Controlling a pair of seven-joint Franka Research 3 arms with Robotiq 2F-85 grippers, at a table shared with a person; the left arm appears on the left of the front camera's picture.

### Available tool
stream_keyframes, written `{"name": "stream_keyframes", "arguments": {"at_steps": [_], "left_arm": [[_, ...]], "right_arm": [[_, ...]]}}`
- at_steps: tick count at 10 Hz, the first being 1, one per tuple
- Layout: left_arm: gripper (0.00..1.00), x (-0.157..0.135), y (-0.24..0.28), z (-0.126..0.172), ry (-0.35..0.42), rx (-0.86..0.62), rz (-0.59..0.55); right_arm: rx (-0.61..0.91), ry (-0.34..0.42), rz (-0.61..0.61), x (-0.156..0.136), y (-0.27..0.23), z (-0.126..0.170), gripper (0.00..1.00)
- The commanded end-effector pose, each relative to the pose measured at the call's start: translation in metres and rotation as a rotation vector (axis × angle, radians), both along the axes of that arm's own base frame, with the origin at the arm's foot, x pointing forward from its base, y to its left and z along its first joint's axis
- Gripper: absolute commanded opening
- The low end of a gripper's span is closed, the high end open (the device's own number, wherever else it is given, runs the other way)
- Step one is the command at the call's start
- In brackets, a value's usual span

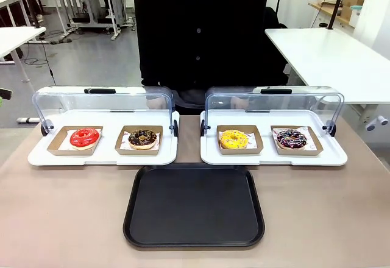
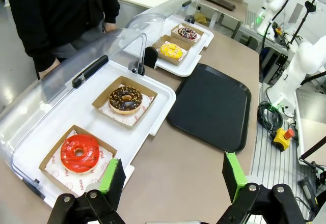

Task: Move the fourth donut from the left to the tray.
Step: Pick up the Paper togo box containing the Donut indicated by the person and place it on the Handle tray.

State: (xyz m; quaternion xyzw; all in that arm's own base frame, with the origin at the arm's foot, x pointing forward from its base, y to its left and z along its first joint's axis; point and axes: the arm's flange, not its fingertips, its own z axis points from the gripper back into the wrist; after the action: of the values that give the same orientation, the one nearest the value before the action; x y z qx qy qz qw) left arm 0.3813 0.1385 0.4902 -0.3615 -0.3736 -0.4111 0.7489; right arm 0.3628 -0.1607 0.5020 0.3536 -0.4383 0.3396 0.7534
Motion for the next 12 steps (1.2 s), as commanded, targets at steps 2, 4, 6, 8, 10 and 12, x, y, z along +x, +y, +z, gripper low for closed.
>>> {"name": "stream_keyframes", "arguments": {"at_steps": [2, 4, 6, 8, 10, 12], "left_arm": [[1.00, 0.0014, 0.0010, 0.0014, -0.013, -0.017, -0.007], [1.00, 0.0014, 0.0010, 0.0014, -0.013, -0.017, -0.007], [1.00, 0.0014, 0.0010, 0.0014, -0.013, -0.017, -0.007], [1.00, 0.0014, 0.0010, 0.0014, -0.013, -0.017, -0.007], [1.00, 0.0014, 0.0010, 0.0014, -0.013, -0.017, -0.007], [1.00, 0.0014, 0.0010, 0.0014, -0.013, -0.017, -0.007]], "right_arm": [[0.012, -0.036, 0.010, 0.0039, -0.0009, 0.0023, 1.00], [0.012, -0.036, 0.010, 0.0039, -0.0009, 0.0023, 1.00], [0.012, -0.036, 0.010, 0.0039, -0.0009, 0.0023, 1.00], [0.012, -0.036, 0.010, 0.0039, -0.0009, 0.0023, 1.00], [0.012, -0.036, 0.010, 0.0039, -0.0009, 0.0023, 1.00], [0.012, -0.036, 0.010, 0.0039, -0.0009, 0.0023, 1.00]]}}
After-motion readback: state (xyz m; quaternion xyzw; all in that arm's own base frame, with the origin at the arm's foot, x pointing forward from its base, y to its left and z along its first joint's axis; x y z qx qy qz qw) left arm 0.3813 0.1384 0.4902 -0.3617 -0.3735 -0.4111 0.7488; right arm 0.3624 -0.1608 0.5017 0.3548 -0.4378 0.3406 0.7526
